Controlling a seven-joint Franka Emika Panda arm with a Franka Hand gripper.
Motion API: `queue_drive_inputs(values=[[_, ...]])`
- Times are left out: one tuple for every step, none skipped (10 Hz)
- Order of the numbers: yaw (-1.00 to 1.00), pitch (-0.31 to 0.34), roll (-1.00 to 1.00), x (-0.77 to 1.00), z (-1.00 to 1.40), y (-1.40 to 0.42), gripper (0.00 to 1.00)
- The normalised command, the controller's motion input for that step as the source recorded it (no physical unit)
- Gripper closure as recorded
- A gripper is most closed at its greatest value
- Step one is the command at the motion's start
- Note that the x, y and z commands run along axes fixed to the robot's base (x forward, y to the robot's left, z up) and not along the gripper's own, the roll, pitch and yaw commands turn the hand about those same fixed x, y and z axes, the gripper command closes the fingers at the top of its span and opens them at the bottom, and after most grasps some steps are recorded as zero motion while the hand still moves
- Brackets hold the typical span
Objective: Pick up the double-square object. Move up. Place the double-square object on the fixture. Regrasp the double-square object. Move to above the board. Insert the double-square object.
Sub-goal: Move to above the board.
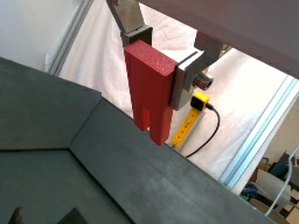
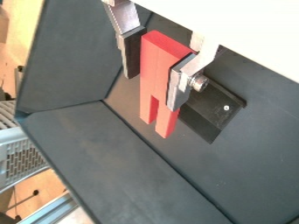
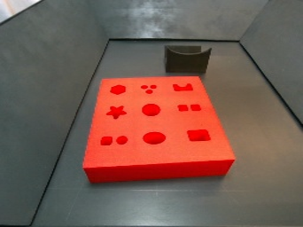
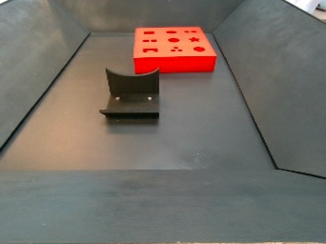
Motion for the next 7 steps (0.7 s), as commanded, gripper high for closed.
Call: queue_drive_inputs(values=[[0.07,0.064,-0.04,0.03,0.36,-0.03,1.00],[0.06,0.070,-0.04,0.03,0.19,-0.02,1.00],[-0.02,-0.061,-1.00,-0.67,0.12,-1.00,1.00],[-0.02,-0.074,-1.00,-0.68,0.14,-1.00,1.00],[-0.02,-0.089,-1.00,-0.71,0.14,-1.00,1.00],[-0.02,-0.104,-1.00,-0.74,0.12,-1.00,1.00],[-0.02,-0.111,-1.00,-0.74,0.13,-1.00,1.00]])
